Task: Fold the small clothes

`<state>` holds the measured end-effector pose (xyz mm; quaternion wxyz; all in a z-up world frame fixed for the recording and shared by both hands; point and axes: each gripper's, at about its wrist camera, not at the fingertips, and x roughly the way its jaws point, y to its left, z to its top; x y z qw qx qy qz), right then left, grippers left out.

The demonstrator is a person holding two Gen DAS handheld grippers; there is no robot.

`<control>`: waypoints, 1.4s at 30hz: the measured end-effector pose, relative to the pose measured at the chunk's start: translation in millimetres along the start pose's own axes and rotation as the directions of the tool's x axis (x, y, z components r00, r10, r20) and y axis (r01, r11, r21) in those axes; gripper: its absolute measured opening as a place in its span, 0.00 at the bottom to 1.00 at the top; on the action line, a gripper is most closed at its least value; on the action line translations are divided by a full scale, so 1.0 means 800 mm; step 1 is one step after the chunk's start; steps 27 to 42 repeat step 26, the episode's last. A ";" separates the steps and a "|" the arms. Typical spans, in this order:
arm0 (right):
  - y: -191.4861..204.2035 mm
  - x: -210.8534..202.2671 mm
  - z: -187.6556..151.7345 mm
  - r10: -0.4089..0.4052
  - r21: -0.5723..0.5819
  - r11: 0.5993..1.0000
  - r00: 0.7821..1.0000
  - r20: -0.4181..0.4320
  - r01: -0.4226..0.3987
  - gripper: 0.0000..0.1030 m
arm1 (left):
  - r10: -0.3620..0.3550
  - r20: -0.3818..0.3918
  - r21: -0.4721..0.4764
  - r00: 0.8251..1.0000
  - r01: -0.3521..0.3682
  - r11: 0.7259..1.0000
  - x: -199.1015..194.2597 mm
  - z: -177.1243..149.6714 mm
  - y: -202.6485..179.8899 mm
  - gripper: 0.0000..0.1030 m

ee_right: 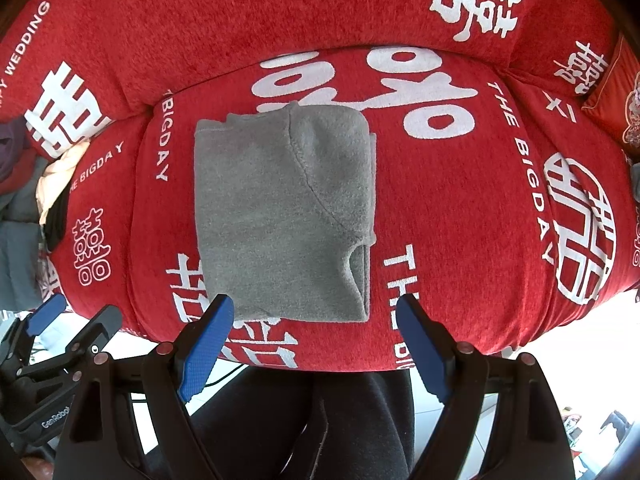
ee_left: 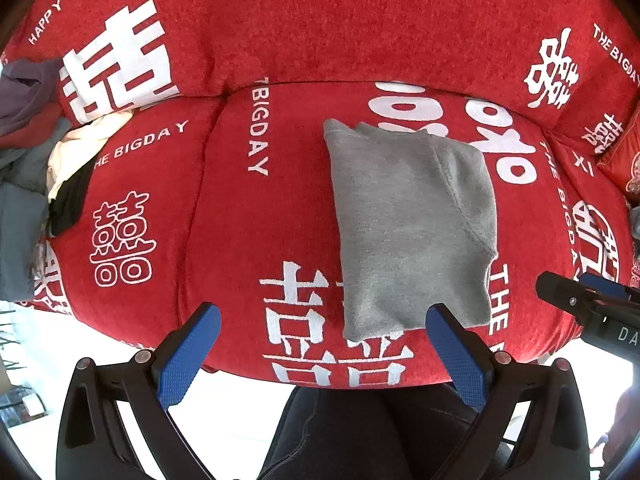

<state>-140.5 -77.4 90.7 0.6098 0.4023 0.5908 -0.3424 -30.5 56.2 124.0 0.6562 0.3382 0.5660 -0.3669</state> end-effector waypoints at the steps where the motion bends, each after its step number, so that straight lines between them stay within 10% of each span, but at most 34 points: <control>1: 0.000 0.000 -0.001 0.000 0.001 1.000 1.000 0.001 0.000 0.83 | 0.000 -0.001 -0.001 1.000 0.000 1.000 0.000 0.000 0.000 1.00; 42: 0.010 -0.005 -0.014 -0.027 0.001 1.000 0.999 0.025 0.027 0.83 | -0.033 0.045 -0.019 0.998 0.033 0.999 -0.008 -0.001 0.007 1.00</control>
